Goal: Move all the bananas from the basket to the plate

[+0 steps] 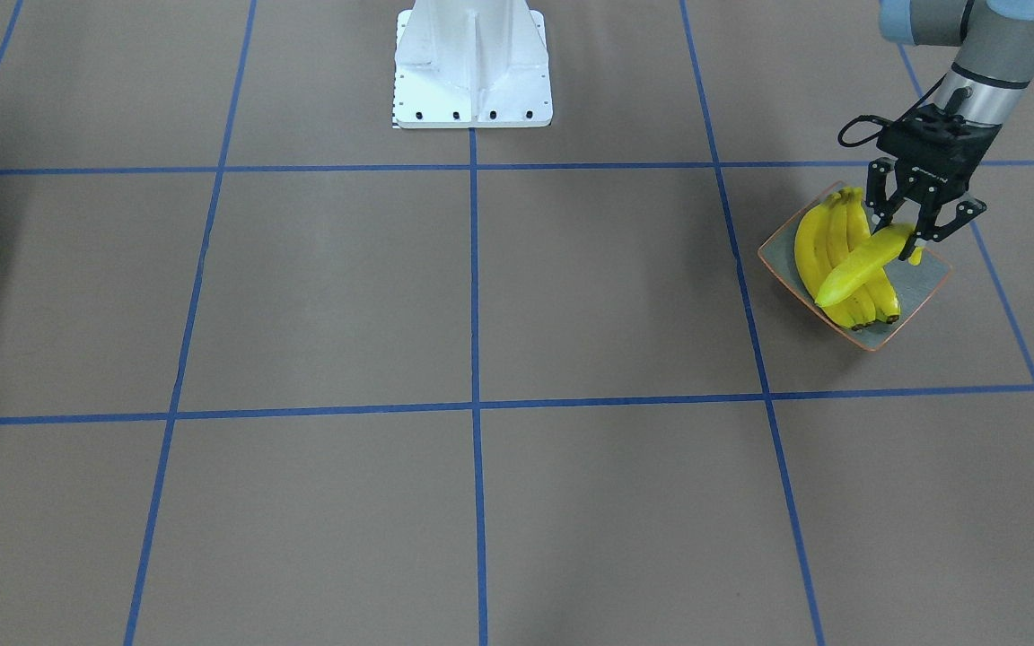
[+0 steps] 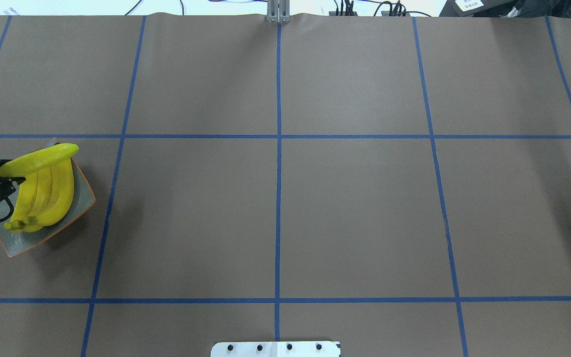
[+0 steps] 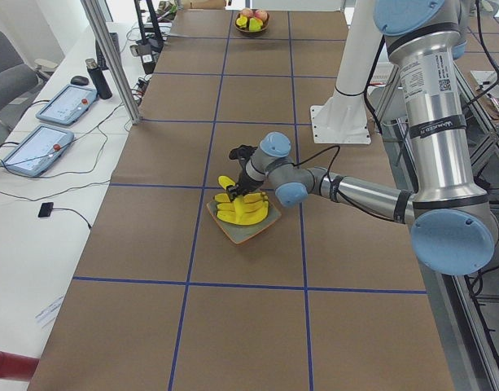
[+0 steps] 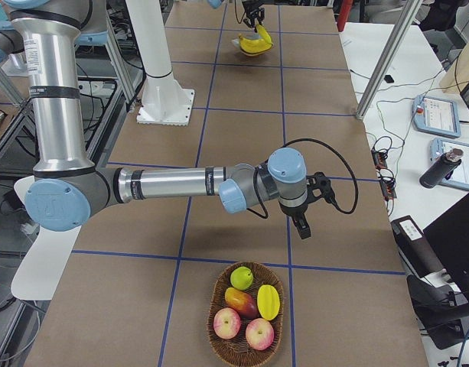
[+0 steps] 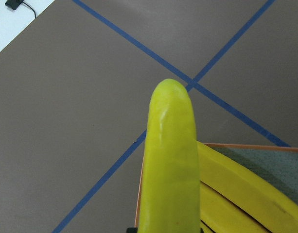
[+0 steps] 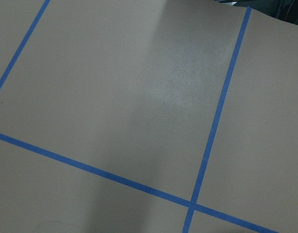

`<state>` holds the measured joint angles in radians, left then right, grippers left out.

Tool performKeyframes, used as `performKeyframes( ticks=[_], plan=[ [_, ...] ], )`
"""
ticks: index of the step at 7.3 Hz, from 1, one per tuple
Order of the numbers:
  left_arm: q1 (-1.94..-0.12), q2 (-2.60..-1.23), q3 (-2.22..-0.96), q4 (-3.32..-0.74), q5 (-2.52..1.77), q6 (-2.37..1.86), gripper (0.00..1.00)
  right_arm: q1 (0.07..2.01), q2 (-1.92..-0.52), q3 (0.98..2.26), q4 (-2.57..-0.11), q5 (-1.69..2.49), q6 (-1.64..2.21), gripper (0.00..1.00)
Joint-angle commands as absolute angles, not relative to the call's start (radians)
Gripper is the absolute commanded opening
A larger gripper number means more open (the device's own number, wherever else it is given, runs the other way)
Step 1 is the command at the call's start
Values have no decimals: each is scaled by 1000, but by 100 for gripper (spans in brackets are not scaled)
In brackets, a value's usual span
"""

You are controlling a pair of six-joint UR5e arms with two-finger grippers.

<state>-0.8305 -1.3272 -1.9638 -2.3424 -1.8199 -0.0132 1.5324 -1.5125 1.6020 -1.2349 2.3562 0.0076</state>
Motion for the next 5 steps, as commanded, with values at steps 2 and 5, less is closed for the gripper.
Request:
performKeyframes(
  ticks=[2, 5],
  plan=[
    [-799, -1327, -1962, -2344, -1818, -12, 99, 1532, -1514, 1601, -1235, 2355, 14, 100],
    [-804, -1327, -1965, -2352, -1833, -15, 100, 1532, -1514, 1601, -1235, 2355, 15, 100]
  ],
)
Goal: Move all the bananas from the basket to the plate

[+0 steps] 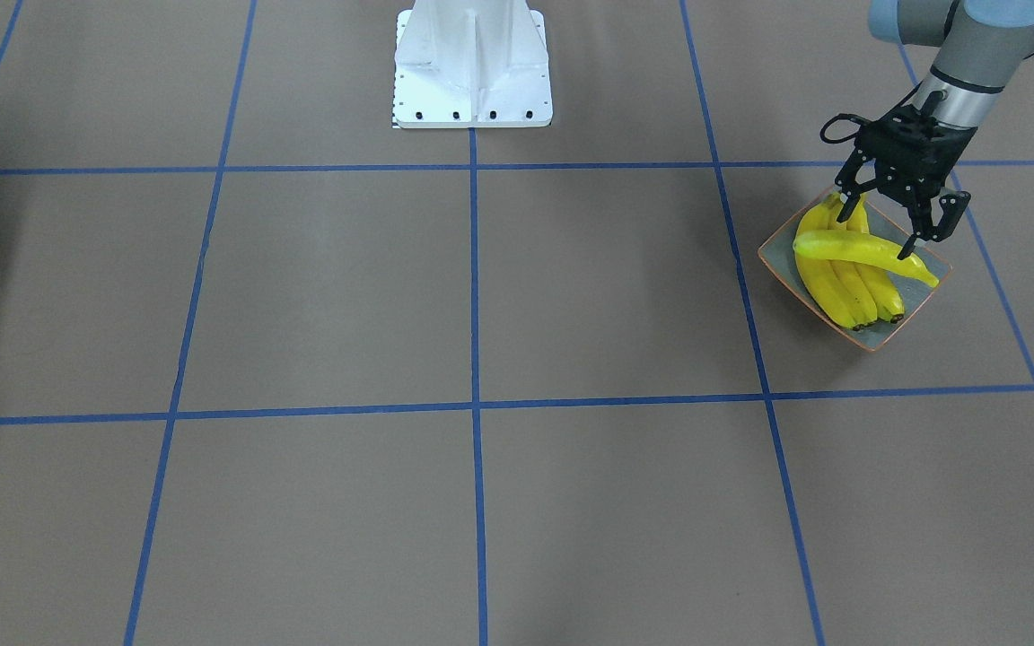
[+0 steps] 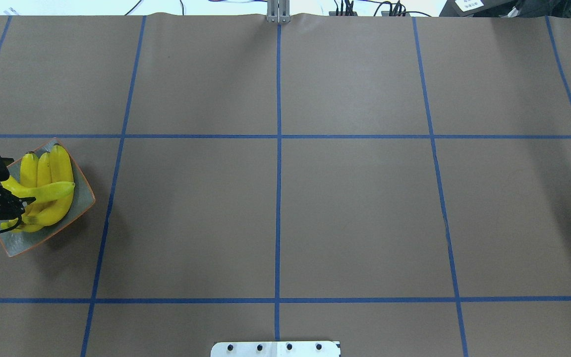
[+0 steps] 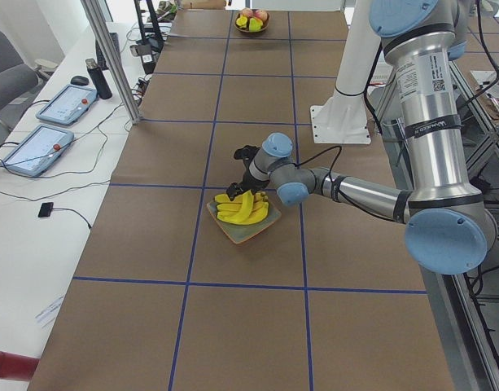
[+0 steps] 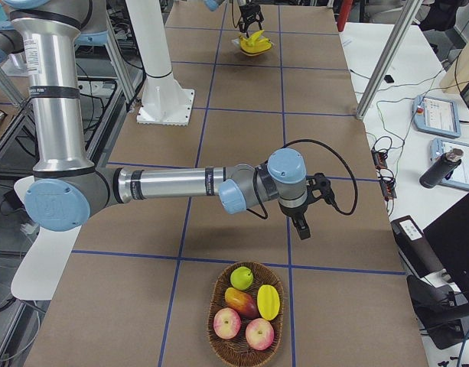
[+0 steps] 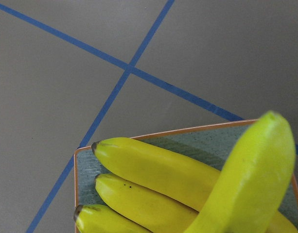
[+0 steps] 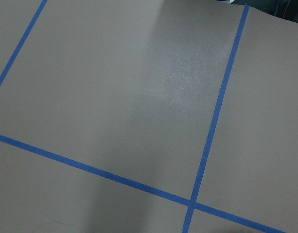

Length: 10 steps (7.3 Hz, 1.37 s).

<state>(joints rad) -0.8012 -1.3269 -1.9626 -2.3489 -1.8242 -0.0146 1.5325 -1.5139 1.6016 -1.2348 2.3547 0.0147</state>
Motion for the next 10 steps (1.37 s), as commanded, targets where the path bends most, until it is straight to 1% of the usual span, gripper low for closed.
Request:
performKeyframes(
  ticks=[1, 2, 4, 6, 7, 8, 9, 10],
  plan=[
    [-813, -1327, -1973, -2350, -1836, -18, 100, 1532, -1514, 1601, -1235, 2353, 15, 100],
    [-827, -1325, -1979, -2347, -1859, -31, 100, 1532, -1516, 1600, -1235, 2353, 11, 100],
    [-998, -1341, -1979, -2291, -2040, -209, 100, 1535, -1526, 1592, -1239, 2352, 2, 100],
    [-1264, -1362, -2022, -1981, -2283, -223, 100, 1578, -1528, 1556, -1243, 2353, 0, 100],
    [-1343, -1367, -2025, -1885, -2298, -154, 100, 1597, -1535, 1545, -1244, 2355, -2, 100],
    [-1411, -1333, -2004, -1873, -2289, -97, 100, 1604, -1539, 1525, -1244, 2355, -2, 100],
    [-1477, -1287, -1952, -1870, -2292, -94, 100, 1614, -1540, 1507, -1244, 2352, -8, 100],
    [-1529, -1290, -1884, -1870, -2292, -18, 100, 1635, -1539, 1506, -1279, 2350, -40, 100]
  ],
)
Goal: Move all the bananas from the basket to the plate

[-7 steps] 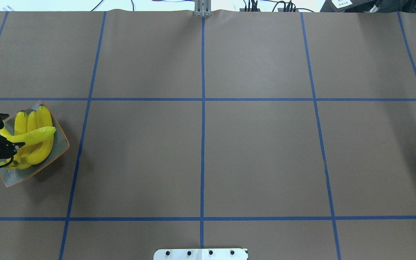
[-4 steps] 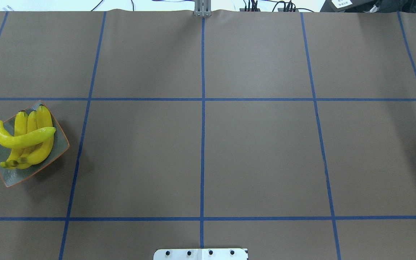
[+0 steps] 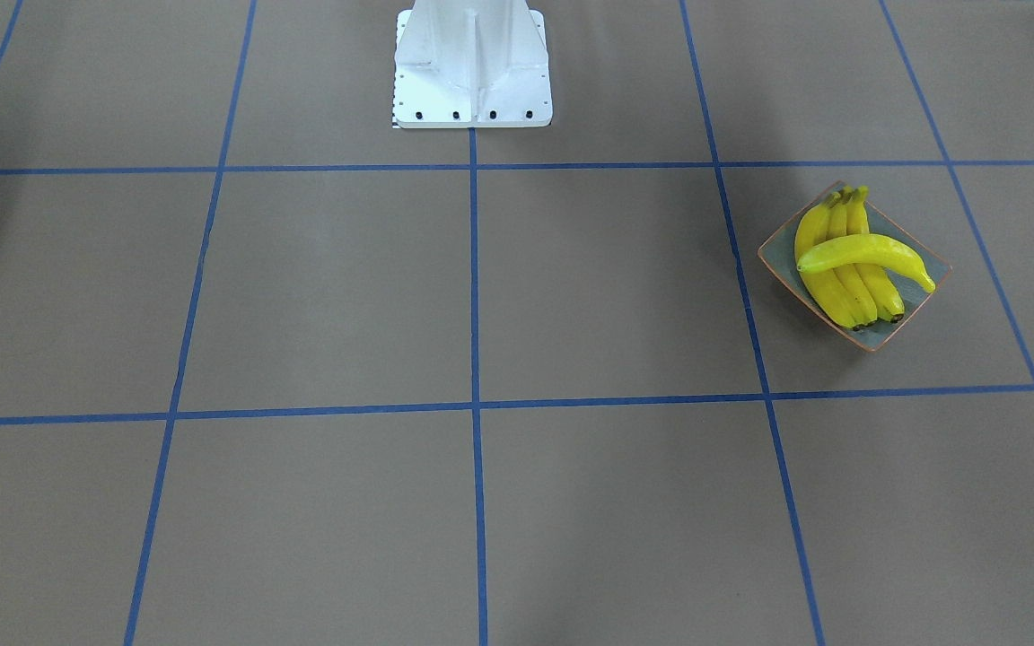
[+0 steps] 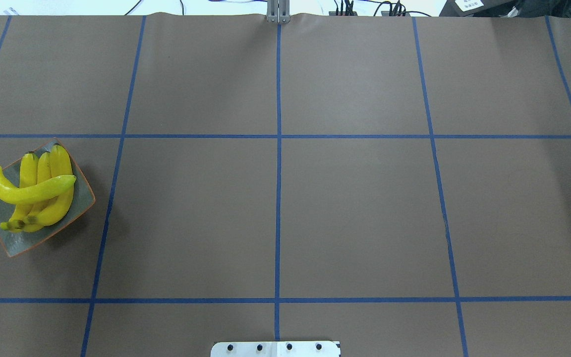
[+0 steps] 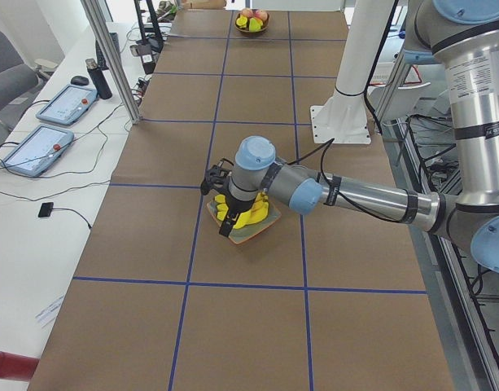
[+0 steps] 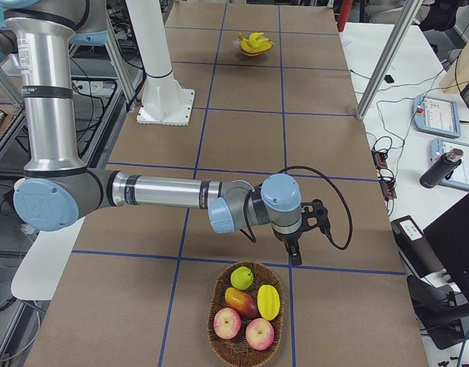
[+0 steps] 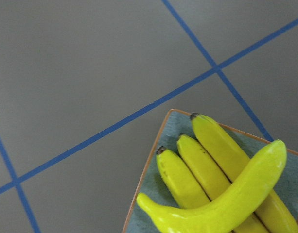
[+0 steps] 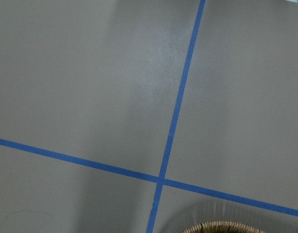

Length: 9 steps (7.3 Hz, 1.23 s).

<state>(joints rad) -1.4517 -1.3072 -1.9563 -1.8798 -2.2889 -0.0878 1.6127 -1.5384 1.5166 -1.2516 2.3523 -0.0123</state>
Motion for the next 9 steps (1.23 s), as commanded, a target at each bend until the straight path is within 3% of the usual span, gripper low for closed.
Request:
performKeyframes(
  ticks=[1, 5, 9],
  plan=[
    [-1552, -1302, -1843, -1742, -2284, 83, 100, 1673, -1529, 1508, -1369, 2349, -149, 100],
    [-1560, -1292, -1803, -1629, -2282, 78, 100, 1709, -1537, 1517, -1474, 2289, -233, 100],
    [-1563, -1281, -1855, -1643, -2338, 89, 100, 1704, -1594, 1508, -1442, 2249, -213, 100]
  ],
)
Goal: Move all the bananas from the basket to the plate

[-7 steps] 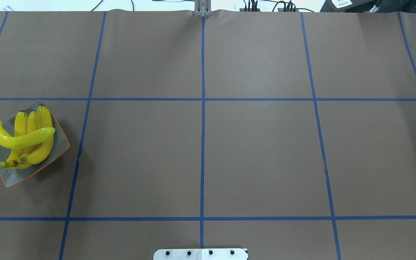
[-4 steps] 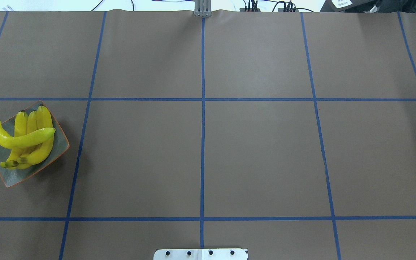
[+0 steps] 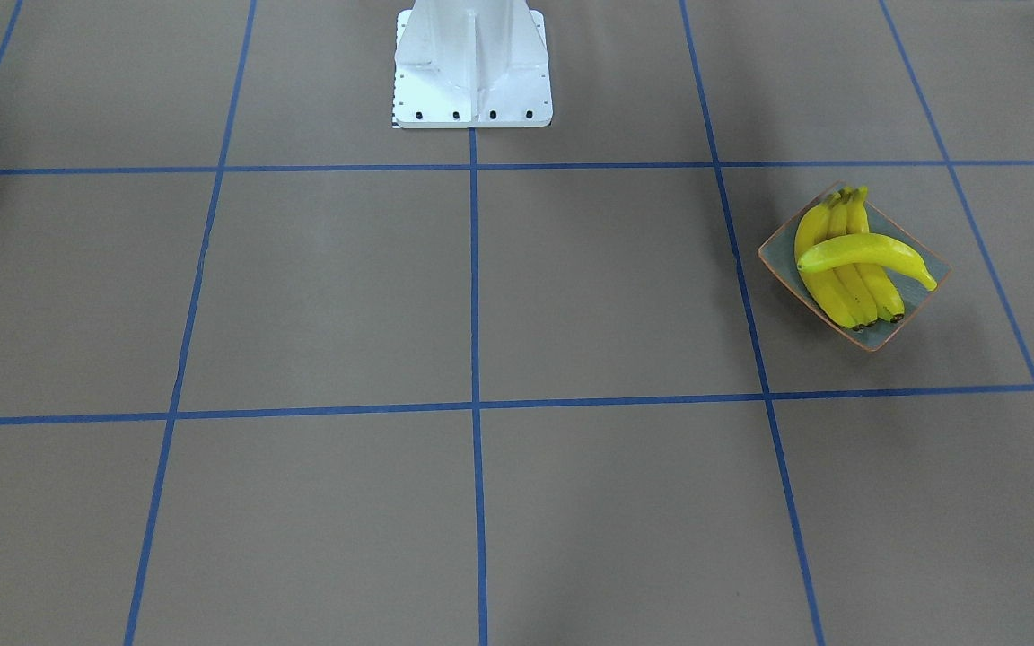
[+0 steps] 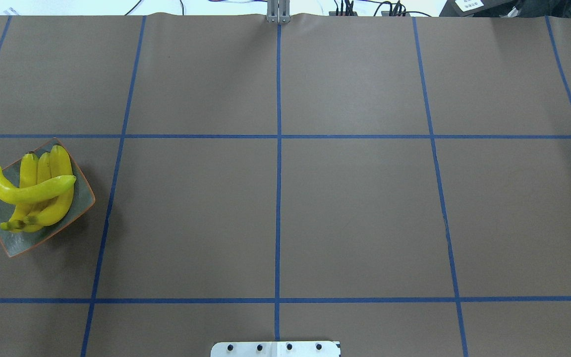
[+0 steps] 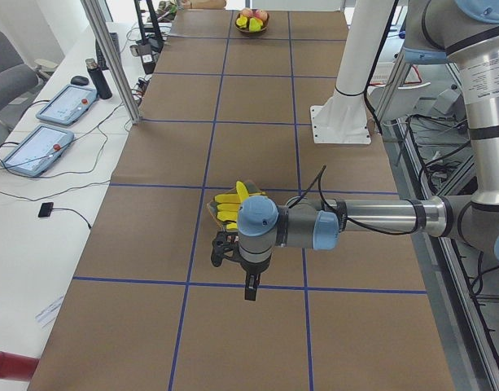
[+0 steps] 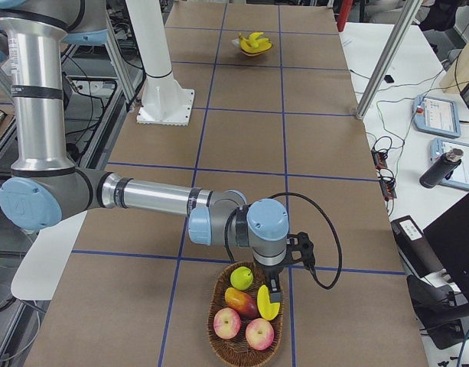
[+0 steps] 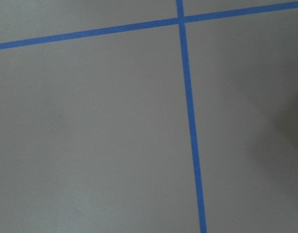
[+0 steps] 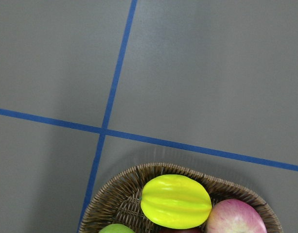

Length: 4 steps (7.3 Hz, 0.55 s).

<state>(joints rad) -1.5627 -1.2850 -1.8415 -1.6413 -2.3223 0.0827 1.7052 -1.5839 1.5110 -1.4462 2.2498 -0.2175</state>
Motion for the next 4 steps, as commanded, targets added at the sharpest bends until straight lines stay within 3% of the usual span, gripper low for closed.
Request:
performKeyframes(
  ticks=[1, 4],
  plan=[
    [-1565, -1281, -1853, -1643, -2338, 89, 100, 1703, -1592, 1512, -1442, 2256, -197, 100],
    [-1569, -1279, -1853, -1641, -2338, 89, 100, 1628, -1585, 1548, -1445, 2270, -57, 100]
  ],
)
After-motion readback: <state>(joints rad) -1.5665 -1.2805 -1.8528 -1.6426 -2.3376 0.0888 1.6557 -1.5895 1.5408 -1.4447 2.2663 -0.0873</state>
